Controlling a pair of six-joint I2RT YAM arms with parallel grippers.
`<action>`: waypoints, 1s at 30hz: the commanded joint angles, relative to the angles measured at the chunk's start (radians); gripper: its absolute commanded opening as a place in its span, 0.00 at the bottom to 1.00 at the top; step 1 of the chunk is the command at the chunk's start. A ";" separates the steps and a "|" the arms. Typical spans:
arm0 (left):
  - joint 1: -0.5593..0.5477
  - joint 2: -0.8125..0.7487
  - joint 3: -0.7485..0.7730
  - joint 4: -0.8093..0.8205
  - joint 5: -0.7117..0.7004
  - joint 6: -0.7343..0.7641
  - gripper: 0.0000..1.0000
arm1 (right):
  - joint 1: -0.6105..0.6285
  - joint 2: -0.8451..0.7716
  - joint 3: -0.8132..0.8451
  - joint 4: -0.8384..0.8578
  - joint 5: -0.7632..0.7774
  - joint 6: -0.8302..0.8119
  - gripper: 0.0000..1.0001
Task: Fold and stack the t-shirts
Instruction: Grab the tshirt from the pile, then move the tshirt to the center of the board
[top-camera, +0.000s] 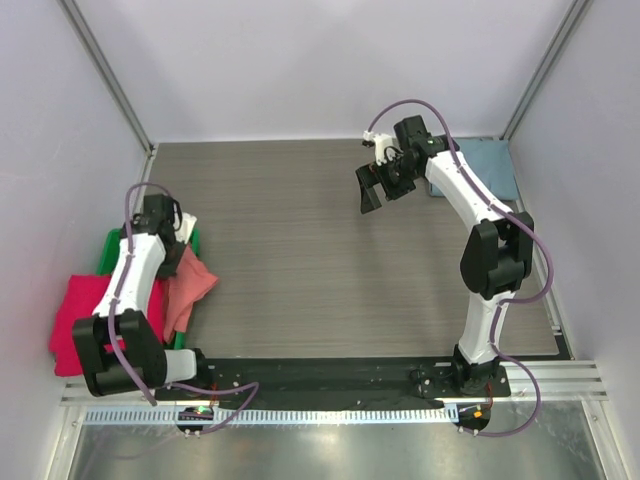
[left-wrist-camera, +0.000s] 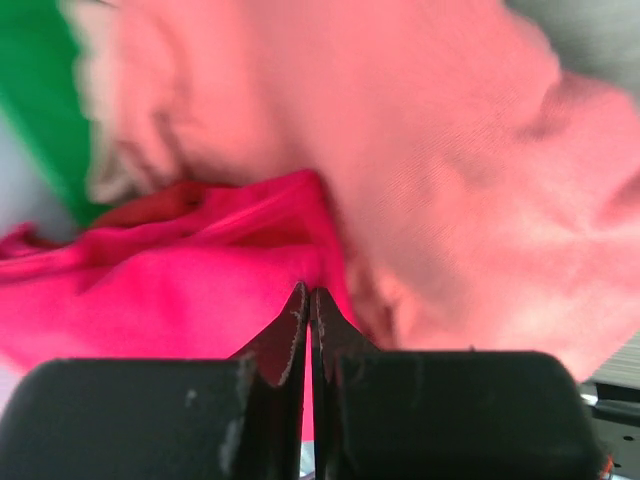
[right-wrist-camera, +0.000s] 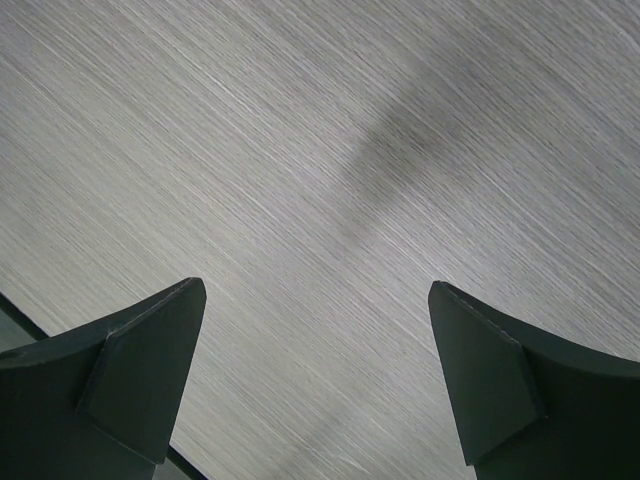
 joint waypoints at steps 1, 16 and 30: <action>0.006 -0.124 0.189 -0.002 0.013 -0.018 0.00 | 0.007 -0.063 -0.020 0.054 0.019 -0.005 1.00; -0.086 0.042 1.108 -0.006 0.468 0.028 0.00 | 0.007 0.014 0.408 0.189 0.154 0.138 1.00; -0.598 0.256 1.271 0.162 0.567 0.024 0.00 | -0.035 -0.132 0.234 0.210 0.398 0.115 1.00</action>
